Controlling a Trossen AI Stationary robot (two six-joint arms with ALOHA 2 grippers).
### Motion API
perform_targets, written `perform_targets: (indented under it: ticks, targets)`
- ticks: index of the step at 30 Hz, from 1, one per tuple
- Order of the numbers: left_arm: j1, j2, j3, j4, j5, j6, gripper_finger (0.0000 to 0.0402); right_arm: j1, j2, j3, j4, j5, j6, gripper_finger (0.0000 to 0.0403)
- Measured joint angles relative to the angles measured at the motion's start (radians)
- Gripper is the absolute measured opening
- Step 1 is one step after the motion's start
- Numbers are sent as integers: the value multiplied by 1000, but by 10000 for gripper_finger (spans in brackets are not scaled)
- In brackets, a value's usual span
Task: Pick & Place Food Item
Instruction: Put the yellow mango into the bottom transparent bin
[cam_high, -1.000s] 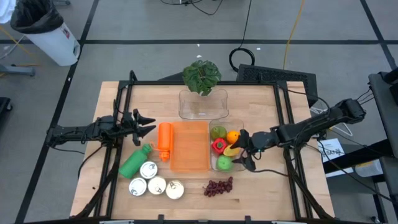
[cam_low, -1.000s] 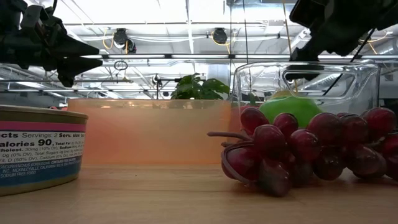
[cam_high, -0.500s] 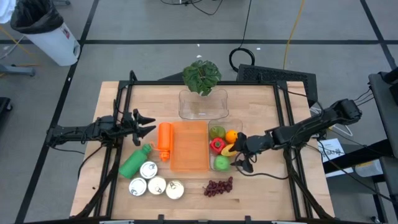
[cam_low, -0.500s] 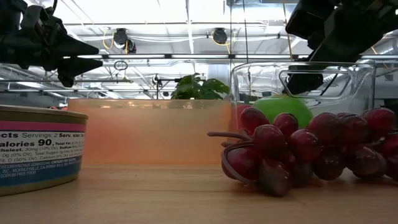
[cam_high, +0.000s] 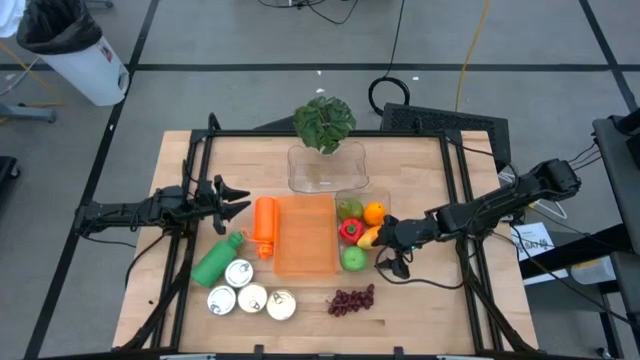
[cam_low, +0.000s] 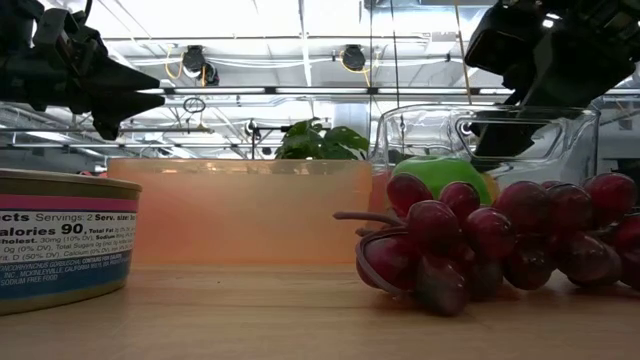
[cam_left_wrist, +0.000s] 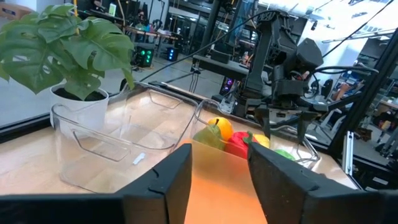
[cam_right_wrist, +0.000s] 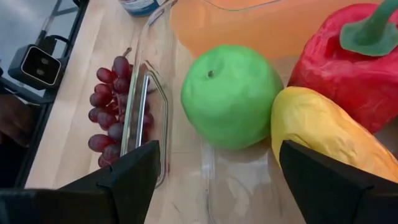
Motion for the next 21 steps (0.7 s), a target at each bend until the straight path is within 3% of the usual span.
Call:
perform_targets:
  ticks: [8,14,21]
  targets:
    - [0,0,0,0,0,0,168,0,-57,-1,13,-44,-8,313]
    - [0,0,0,-2,0,0,183,-9,-88,-1,13,84,-49,313]
    - [0,0,0,-2,0,0,201,-62,-47,0,1,63,-56,313]
